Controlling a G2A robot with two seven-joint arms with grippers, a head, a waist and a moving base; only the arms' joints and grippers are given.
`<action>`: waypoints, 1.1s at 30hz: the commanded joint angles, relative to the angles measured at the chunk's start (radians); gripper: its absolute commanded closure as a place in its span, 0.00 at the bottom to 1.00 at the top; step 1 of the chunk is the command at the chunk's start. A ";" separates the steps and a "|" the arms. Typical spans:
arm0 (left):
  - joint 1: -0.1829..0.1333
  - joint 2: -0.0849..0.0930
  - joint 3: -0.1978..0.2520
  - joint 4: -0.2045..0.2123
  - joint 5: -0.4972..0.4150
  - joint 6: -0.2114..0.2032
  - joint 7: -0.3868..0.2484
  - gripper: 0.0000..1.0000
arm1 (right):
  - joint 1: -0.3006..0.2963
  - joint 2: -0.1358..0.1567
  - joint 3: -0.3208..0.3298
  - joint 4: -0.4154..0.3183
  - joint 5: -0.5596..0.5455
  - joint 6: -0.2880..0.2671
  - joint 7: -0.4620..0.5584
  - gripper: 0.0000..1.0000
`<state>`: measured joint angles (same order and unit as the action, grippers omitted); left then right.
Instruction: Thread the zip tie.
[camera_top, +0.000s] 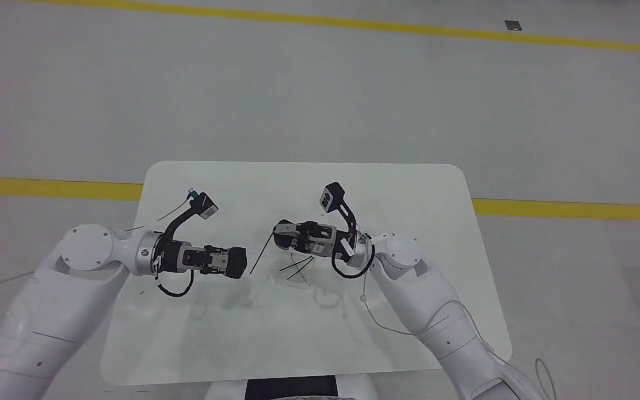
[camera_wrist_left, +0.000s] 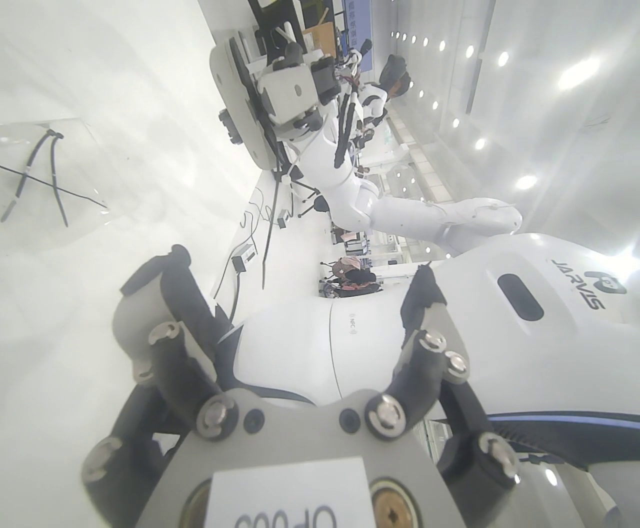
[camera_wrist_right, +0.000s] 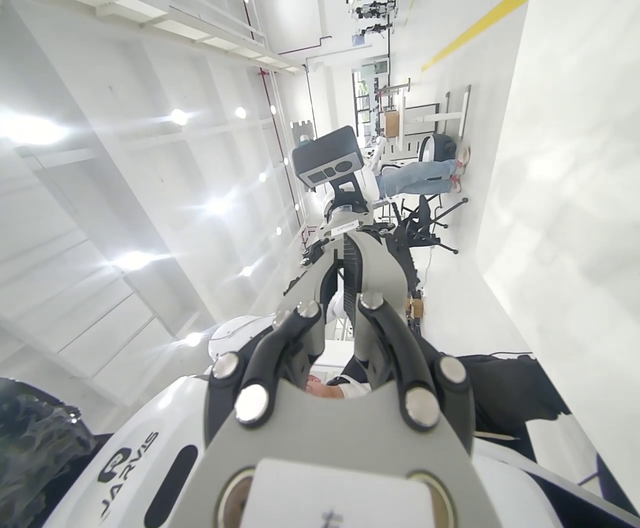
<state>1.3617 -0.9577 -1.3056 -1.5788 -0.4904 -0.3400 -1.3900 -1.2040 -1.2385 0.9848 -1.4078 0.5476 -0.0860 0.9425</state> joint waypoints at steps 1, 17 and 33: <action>0.000 0.000 0.000 0.000 0.000 0.000 0.000 0.00 | 0.000 0.000 0.000 0.000 0.000 0.000 0.000 1.00; 0.022 -0.104 -0.020 0.090 -0.102 0.000 0.278 0.00 | -0.118 -0.008 0.044 -0.088 0.014 -0.147 -0.304 1.00; 0.021 -0.116 0.025 0.119 -0.107 0.000 0.353 0.00 | -0.151 -0.017 0.033 -0.139 -0.061 -0.175 -0.460 1.00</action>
<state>1.3866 -1.0701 -1.2868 -1.4672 -0.5861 -0.3401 -1.0459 -1.3478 -1.2529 1.0234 -1.5390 0.4955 -0.2545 0.5171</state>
